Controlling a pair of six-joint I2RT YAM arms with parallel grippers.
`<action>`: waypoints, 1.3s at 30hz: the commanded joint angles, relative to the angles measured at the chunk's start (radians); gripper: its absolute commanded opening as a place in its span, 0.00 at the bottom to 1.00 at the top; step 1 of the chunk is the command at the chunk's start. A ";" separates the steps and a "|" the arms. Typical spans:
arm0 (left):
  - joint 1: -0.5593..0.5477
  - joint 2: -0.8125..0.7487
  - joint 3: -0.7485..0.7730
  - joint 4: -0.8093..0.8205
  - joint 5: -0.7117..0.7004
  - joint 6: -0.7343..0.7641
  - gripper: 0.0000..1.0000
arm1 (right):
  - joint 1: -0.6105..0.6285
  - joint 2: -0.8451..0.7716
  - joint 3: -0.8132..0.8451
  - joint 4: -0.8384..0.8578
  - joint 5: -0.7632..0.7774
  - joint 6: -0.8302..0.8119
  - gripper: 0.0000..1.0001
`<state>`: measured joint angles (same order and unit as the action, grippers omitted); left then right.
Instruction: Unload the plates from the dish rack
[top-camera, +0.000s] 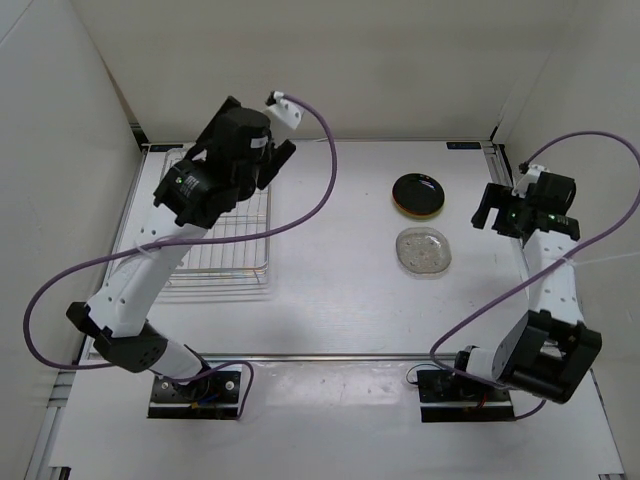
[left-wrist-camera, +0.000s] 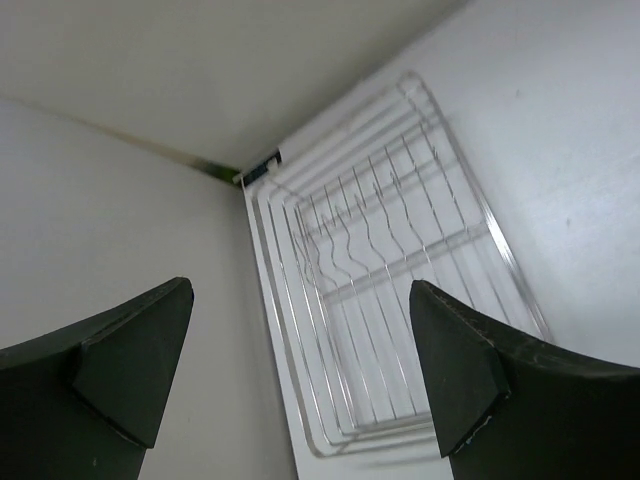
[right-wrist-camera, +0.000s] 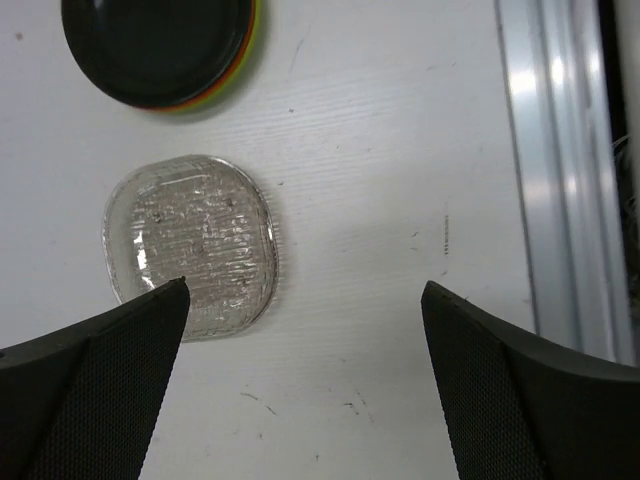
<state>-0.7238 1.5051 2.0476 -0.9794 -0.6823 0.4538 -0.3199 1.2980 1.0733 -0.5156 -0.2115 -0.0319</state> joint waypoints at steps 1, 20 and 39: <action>0.056 -0.057 -0.156 0.077 0.033 -0.096 1.00 | -0.005 -0.092 0.085 -0.069 0.064 -0.051 1.00; 0.694 0.012 -0.484 0.331 0.707 -0.400 1.00 | -0.110 -0.129 0.151 -0.141 0.029 -0.060 1.00; 0.885 0.010 -0.509 0.363 0.969 -0.488 1.00 | -0.168 -0.057 0.142 -0.110 -0.009 -0.069 1.00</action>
<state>0.1486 1.5650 1.5360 -0.6487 0.2581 -0.0265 -0.4835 1.2449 1.2179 -0.6701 -0.1913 -0.0944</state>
